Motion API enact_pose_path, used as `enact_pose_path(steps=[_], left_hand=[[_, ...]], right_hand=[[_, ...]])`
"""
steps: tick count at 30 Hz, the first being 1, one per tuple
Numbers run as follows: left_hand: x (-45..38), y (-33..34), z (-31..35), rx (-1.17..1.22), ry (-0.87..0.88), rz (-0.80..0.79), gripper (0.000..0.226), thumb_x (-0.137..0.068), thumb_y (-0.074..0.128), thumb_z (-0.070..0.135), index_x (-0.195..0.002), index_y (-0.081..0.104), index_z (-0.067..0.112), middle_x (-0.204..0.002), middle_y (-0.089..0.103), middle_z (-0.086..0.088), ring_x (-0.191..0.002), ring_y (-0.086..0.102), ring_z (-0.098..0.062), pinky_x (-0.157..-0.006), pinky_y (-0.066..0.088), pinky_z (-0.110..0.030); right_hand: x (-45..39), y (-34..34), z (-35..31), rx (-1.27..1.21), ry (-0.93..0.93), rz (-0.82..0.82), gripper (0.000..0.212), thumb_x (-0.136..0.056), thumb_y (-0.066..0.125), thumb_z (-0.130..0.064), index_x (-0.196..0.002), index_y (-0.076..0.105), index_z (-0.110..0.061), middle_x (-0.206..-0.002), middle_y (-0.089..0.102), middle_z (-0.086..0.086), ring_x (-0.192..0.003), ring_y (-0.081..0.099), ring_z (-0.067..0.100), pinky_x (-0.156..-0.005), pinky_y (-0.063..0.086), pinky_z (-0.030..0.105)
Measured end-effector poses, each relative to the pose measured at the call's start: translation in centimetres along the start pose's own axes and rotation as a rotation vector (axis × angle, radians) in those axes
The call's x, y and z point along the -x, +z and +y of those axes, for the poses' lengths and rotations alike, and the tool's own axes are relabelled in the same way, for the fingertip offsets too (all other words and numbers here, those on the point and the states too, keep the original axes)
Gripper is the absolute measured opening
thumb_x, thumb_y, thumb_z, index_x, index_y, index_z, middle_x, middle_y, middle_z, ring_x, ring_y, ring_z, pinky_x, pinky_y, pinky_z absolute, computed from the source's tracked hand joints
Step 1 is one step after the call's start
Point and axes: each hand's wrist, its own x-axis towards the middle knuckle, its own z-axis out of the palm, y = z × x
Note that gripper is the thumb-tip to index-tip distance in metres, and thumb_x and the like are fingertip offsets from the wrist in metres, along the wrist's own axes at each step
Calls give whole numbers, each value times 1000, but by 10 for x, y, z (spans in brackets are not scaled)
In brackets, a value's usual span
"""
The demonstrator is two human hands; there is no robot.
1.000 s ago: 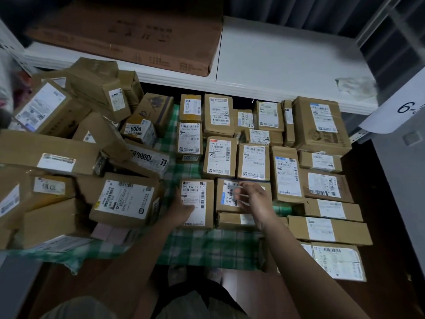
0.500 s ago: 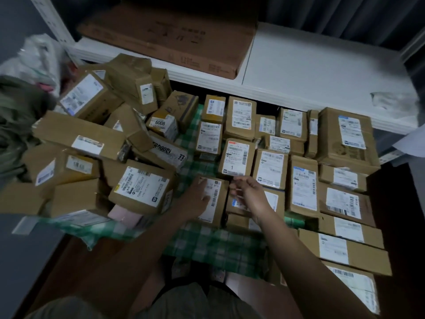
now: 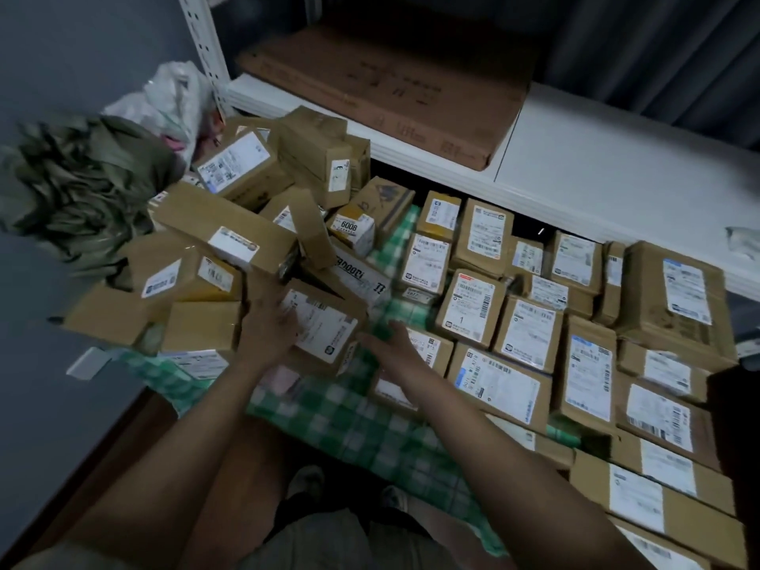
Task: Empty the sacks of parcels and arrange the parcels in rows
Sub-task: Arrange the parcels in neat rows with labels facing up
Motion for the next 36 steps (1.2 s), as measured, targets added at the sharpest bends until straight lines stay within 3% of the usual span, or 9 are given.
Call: enact_pose_path(steps=[4, 8, 11, 15, 19, 22, 25, 32, 36], left_hand=[[-12, -4, -16, -52, -184, -138, 52, -98, 47, 32, -140, 34, 4, -134, 46, -24, -119, 47, -41, -98, 41, -49], [-17, -7, -21, 0, -212, -303, 59, -98, 41, 47, -142, 34, 9, -141, 43, -18, -124, 46, -37, -103, 40, -47], [-16, -16, -16, -9, -188, -293, 64, -99, 33, 53, -147, 30, 11, -148, 33, -18, -132, 37, -37, -108, 34, -45], [-10, -30, -1, 94, -91, -365, 75, -90, 27, 72, -140, 45, 20, -144, 42, -11, -127, 44, -29, -107, 36, -44], [12, -30, 19, 152, 20, -557, 44, -94, 40, 59, -104, 56, 19, -98, 58, 8, -92, 57, -11, -74, 46, -25], [27, -24, 31, 73, 82, -701, 43, -90, 51, 57, -103, 50, 17, -101, 57, 4, -92, 59, -13, -81, 53, -37], [46, -7, 38, 85, 60, -876, 34, -89, 62, 45, -106, 45, 20, -106, 58, 1, -94, 61, -14, -83, 55, -42], [106, 55, 44, -95, 59, -1017, 65, -87, 64, 48, -137, 39, 16, -136, 50, 0, -114, 55, -17, -84, 55, -34], [140, 84, 40, -135, 18, -1099, 71, -89, 64, 41, -147, 26, 28, -145, 42, 2, -119, 51, -19, -78, 54, -30]], right_hand=[[-12, 29, 0, -143, 55, 74, 91, -91, 66, -34, -154, 3, -18, -153, 33, 4, -132, 44, 25, -89, 43, 31], [-18, 51, 5, -189, 48, 146, 84, -89, 70, -29, -150, 14, -15, -135, 49, 6, -105, 55, 18, -77, 49, 30], [-14, 59, 11, -238, 22, 220, 76, -87, 71, -34, -144, 24, -15, -122, 53, 1, -95, 60, 13, -77, 51, 27], [10, 52, 32, -264, -58, 280, 85, -89, 63, -49, -154, 14, -26, -154, 32, 2, -137, 38, 24, -100, 35, 34], [39, 42, 67, -378, -122, 386, 91, -81, 69, -56, -153, 18, -32, -156, 27, -6, -143, 30, 20, -113, 29, 40], [61, 33, 89, -428, -165, 416, 87, -67, 75, -62, -142, 40, -33, -139, 55, -7, -125, 55, 15, -108, 41, 45], [84, 19, 112, -441, -161, 448, 64, -79, 74, -47, -135, 50, -28, -128, 64, -7, -113, 63, 12, -92, 50, 32], [128, -26, 159, -242, -35, 553, 31, -93, 62, -35, -122, 59, -25, -109, 69, -11, -92, 67, 1, -73, 50, 14], [130, -53, 169, 200, 102, 588, 47, -94, 56, -47, -125, 49, -14, -116, 65, 10, -106, 61, 27, -90, 48, 38]])
